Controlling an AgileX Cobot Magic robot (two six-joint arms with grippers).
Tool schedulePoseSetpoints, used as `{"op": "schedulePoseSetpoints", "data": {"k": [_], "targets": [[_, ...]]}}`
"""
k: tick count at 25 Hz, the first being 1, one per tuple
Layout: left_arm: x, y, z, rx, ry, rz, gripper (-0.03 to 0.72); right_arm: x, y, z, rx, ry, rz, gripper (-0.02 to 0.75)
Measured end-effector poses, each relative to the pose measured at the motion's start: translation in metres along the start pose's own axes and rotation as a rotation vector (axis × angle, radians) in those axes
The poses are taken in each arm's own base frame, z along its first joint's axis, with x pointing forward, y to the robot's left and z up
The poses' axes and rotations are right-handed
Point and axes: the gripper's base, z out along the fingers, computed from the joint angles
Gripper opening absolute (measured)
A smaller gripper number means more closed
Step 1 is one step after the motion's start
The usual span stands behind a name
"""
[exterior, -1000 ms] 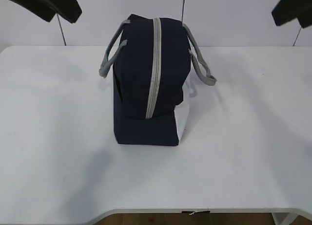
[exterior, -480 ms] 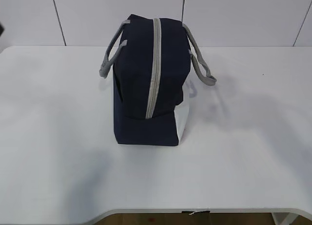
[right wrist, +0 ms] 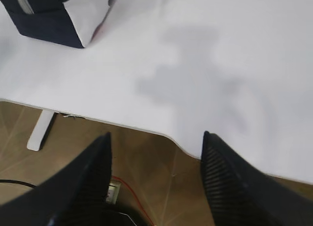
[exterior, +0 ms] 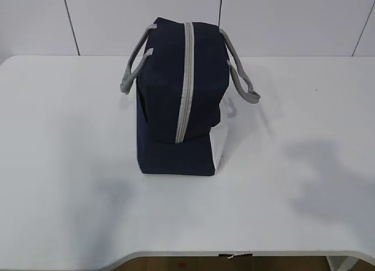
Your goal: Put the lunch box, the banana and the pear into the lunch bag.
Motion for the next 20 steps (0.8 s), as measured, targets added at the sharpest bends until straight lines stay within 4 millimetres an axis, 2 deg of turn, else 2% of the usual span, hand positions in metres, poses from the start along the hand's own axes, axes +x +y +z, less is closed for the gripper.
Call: {"op": "schedulePoseSetpoints", "data": {"k": [5,9,13,20], "targets": [[0.05,-0.002,0.011,-0.016,-0.027,0.005,0.382,0.038,-0.003,0.012,0.05,0.032,-0.008,0.464],[0.08,-0.004,0.023,-0.015,-0.012,0.003,0.382,0.066,-0.005,0.028,0.067,0.079,-0.009,0.464],[0.093,-0.005,0.032,-0.016,-0.029,0.003,0.382,0.09,-0.006,0.047,0.069,0.144,-0.006,0.464],[0.094,-0.005,0.034,-0.024,-0.055,0.006,0.366,0.09,-0.007,0.057,0.081,0.07,-0.003,0.464]]}}
